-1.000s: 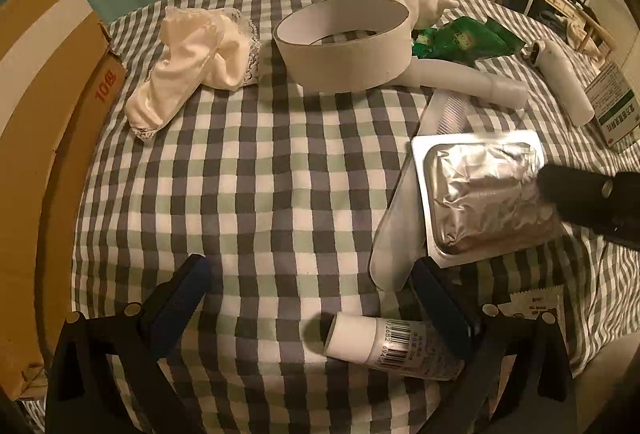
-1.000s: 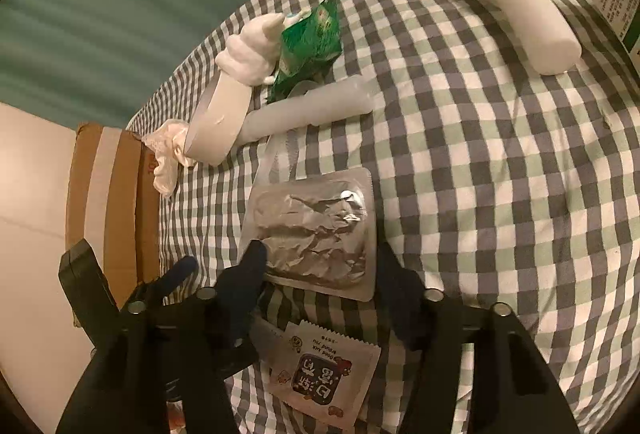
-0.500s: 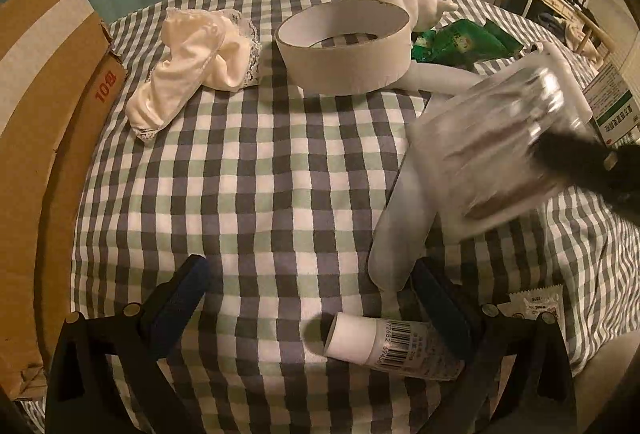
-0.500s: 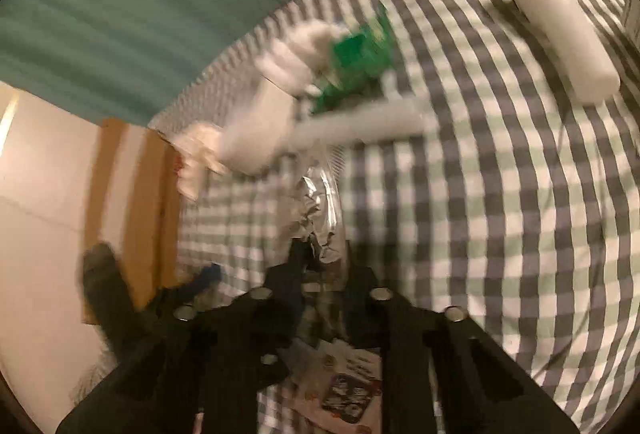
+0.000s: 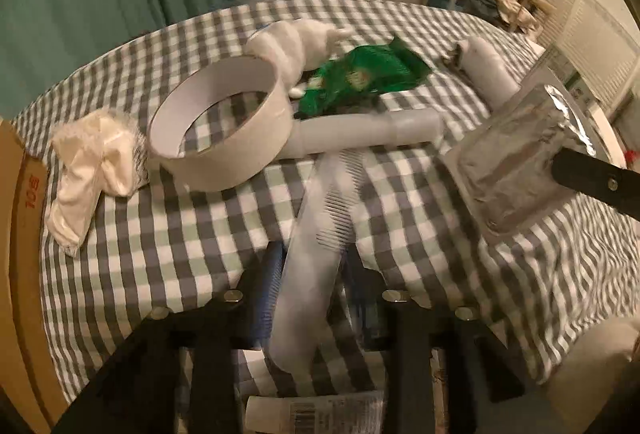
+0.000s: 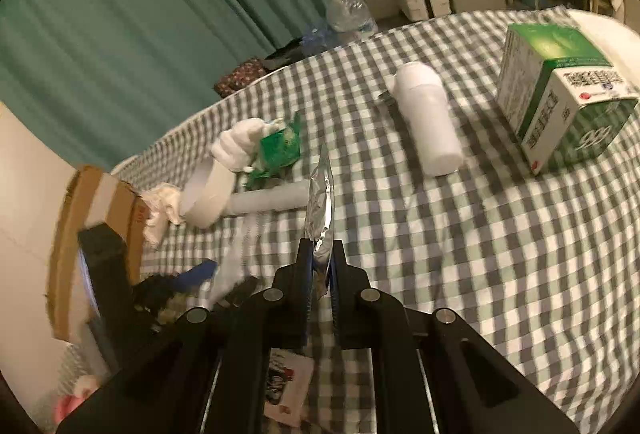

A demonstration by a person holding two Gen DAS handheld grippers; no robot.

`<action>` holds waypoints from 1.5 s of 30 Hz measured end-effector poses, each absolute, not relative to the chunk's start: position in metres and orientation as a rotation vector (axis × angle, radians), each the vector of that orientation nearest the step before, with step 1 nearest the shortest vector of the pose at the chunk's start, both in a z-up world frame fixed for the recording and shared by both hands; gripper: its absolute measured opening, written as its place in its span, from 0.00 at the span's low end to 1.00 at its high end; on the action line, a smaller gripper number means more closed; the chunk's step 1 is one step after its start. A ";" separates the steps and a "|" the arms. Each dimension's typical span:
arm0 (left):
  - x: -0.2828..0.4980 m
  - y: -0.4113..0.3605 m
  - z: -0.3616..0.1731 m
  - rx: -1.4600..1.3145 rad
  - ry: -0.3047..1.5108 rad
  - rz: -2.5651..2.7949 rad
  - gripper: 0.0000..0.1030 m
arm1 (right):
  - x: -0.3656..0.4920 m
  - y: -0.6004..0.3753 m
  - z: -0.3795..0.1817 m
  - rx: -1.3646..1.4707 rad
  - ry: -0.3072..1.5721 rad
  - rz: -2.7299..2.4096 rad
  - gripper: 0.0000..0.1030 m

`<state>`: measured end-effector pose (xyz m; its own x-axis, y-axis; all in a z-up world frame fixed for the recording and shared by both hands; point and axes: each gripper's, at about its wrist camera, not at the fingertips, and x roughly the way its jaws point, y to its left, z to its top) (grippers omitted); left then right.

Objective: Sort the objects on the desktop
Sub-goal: 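Return to the bed and grasp the pill blister with the right tool, then carry the blister into the box with the right tool while the left tool carries a clear plastic piece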

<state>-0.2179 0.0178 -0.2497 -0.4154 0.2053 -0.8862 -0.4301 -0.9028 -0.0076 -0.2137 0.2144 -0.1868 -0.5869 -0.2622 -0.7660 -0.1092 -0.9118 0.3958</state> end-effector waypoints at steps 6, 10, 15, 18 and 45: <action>-0.208 0.020 -0.237 -1.414 0.313 2.306 0.25 | -0.213 0.207 -0.183 1.371 -0.601 -2.650 0.07; -0.192 0.006 -0.215 -1.395 0.270 2.312 0.24 | -0.207 0.205 -0.176 1.355 -0.601 -2.662 0.07; -0.160 -0.034 -0.180 -1.351 0.272 2.326 0.24 | -0.197 0.199 -0.161 1.331 -0.589 -2.677 0.07; -0.150 -0.045 -0.161 -1.307 0.242 2.352 0.24 | -0.189 0.196 -0.151 1.322 -0.600 -2.682 0.07; -0.152 -0.283 -0.069 -1.217 -0.066 2.912 0.24 | -0.219 -0.115 -0.022 1.017 -0.232 -2.286 0.07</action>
